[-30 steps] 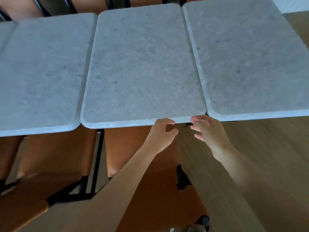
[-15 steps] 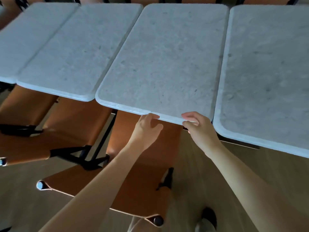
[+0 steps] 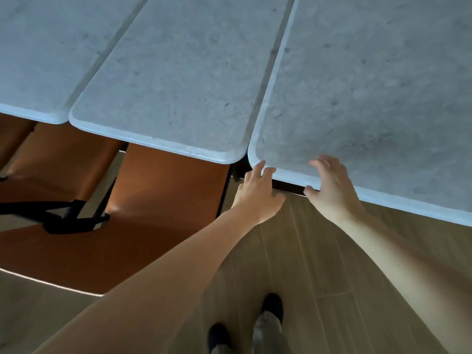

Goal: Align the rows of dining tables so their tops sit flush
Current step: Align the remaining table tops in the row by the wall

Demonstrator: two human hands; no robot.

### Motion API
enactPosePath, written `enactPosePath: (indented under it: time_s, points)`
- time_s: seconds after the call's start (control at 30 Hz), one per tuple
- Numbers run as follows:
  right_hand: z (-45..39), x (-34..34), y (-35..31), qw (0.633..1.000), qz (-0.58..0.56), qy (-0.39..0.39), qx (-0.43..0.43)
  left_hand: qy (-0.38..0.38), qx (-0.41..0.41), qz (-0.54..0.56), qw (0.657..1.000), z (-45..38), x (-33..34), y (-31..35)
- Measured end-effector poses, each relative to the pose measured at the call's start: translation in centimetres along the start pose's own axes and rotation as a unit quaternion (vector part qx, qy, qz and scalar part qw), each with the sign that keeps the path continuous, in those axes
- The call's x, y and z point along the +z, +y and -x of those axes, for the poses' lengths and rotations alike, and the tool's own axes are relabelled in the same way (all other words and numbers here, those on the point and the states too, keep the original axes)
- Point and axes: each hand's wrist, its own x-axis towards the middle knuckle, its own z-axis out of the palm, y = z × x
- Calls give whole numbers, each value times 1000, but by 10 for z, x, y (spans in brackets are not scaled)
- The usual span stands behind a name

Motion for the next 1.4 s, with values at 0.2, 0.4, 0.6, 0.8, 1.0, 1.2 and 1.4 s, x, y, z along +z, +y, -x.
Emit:
enactPosePath:
  time_s: [0.2, 0.4, 0.6, 0.8, 1.0, 1.2, 1.4]
  points:
    - [-35, 10, 37, 980, 190, -19, -58, 61, 101, -160, 980, -53, 8, 3]
    - [-48, 42, 65, 954, 274, 73, -101, 44, 144, -288, 946, -89, 31, -18]
    - [-51, 56, 75, 921, 338, 150, -125, 127, 147, -292, 937, -93, 50, -27]
    - [-54, 61, 73, 913, 367, 140, -108, 202, 155, -330, 909, -96, 60, -32]
    - [-55, 66, 72, 911, 371, 150, -100, 237, 139, -393, 877, -99, 68, -31]
    - [-49, 66, 62, 921, 360, 127, -75, 203, 154, -480, 840, -104, 52, -16]
    - [-47, 62, 58, 923, 369, 89, -59, 192, 131, -488, 842, -107, 54, -9]
